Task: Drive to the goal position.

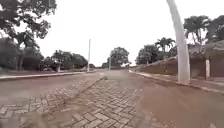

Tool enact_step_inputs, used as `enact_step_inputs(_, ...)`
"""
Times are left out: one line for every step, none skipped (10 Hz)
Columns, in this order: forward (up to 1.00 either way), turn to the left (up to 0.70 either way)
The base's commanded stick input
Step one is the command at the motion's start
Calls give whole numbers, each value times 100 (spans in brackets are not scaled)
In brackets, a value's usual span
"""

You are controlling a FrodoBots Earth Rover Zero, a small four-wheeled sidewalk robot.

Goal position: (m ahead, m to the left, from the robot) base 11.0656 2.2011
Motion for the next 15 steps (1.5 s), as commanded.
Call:
enact_step_inputs(100, 0)
enact_step_inputs(100, 0)
enact_step_inputs(100, 0)
enact_step_inputs(100, 0)
enact_step_inputs(100, 0)
enact_step_inputs(100, 0)
enact_step_inputs(100, 0)
enact_step_inputs(100, 0)
enact_step_inputs(100, 0)
enact_step_inputs(100, 0)
enact_step_inputs(100, 0)
enact_step_inputs(100, 0)
enact_step_inputs(100, 0)
enact_step_inputs(100, 0)
enact_step_inputs(100, 0)
